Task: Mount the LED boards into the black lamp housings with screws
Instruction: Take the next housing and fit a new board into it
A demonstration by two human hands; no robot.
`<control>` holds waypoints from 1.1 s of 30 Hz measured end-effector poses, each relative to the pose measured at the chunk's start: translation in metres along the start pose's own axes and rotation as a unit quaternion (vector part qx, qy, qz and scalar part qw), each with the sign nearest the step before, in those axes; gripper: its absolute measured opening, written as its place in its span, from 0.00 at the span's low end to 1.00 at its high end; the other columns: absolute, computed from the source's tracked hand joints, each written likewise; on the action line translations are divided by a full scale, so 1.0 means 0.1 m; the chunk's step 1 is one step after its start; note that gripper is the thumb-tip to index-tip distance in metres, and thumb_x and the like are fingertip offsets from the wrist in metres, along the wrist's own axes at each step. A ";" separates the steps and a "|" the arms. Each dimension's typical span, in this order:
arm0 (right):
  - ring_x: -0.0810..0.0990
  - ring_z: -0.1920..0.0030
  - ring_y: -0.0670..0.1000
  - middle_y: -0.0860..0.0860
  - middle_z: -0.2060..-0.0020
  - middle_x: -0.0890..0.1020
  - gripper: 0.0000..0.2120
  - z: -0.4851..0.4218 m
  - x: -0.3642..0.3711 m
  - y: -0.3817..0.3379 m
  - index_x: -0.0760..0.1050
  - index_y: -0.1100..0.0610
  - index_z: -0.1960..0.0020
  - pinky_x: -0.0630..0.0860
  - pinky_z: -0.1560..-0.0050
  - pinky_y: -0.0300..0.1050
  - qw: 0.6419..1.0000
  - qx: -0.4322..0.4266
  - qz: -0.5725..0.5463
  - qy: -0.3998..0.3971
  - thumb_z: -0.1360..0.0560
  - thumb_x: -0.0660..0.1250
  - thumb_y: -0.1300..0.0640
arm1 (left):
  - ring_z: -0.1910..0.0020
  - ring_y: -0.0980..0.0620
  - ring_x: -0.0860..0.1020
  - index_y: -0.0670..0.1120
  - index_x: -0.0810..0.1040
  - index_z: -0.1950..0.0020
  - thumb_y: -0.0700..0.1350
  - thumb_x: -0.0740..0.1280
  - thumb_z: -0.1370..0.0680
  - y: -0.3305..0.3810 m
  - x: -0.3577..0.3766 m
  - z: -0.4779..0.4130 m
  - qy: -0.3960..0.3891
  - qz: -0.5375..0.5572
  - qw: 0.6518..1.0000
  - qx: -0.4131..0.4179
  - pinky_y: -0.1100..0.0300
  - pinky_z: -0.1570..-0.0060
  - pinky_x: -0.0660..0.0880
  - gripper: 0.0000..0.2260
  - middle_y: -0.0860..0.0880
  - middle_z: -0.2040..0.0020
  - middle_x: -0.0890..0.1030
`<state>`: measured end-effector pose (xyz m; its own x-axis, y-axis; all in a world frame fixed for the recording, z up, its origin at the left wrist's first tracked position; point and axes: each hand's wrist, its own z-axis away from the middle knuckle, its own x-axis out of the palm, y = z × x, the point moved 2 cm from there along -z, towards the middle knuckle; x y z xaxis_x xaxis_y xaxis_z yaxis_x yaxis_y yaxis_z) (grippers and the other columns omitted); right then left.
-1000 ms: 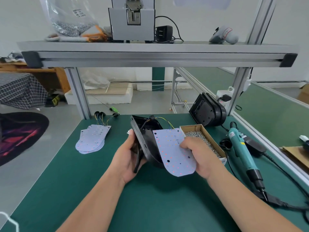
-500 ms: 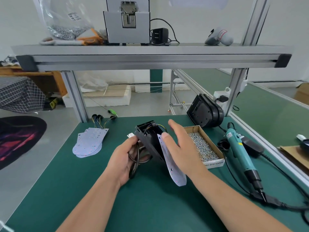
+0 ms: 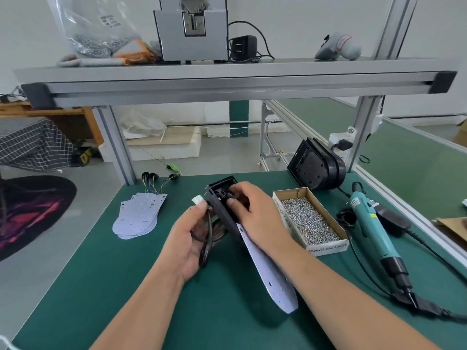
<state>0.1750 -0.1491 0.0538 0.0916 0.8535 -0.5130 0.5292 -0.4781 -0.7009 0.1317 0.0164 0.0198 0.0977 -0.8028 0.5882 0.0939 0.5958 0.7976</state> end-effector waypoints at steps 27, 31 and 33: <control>0.83 0.49 0.43 0.41 0.53 0.84 0.10 -0.02 -0.03 -0.09 0.80 0.46 0.43 0.78 0.46 0.41 0.996 0.004 -0.066 -0.060 0.22 0.72 0.57 | 0.39 0.43 0.83 0.46 0.78 0.26 0.50 0.74 0.19 -0.03 0.02 0.03 -0.130 -0.110 0.984 0.050 0.52 0.45 0.82 0.22 0.38 0.32 0.82; 0.82 0.50 0.44 0.43 0.53 0.82 0.09 -0.02 -0.03 -0.10 0.82 0.46 0.46 0.79 0.44 0.48 0.999 -0.006 -0.034 -0.034 0.24 0.72 0.58 | 0.36 0.43 0.82 0.49 0.76 0.24 0.53 0.75 0.20 -0.04 0.02 0.03 -0.121 -0.127 0.982 0.065 0.52 0.43 0.82 0.26 0.39 0.30 0.81; 0.81 0.49 0.44 0.44 0.51 0.81 0.10 -0.02 -0.03 -0.13 0.84 0.48 0.45 0.78 0.43 0.47 0.999 -0.013 -0.015 -0.039 0.23 0.71 0.59 | 0.30 0.41 0.80 0.52 0.74 0.22 0.55 0.77 0.21 -0.04 0.03 0.03 -0.118 -0.143 0.980 0.077 0.46 0.35 0.79 0.29 0.40 0.27 0.79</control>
<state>0.1694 -0.1450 0.0647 0.0102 0.8479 -0.5301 0.5522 -0.4468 -0.7039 0.1286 0.0115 0.0182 -0.1437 -0.9301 0.3380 -0.0683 0.3501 0.9342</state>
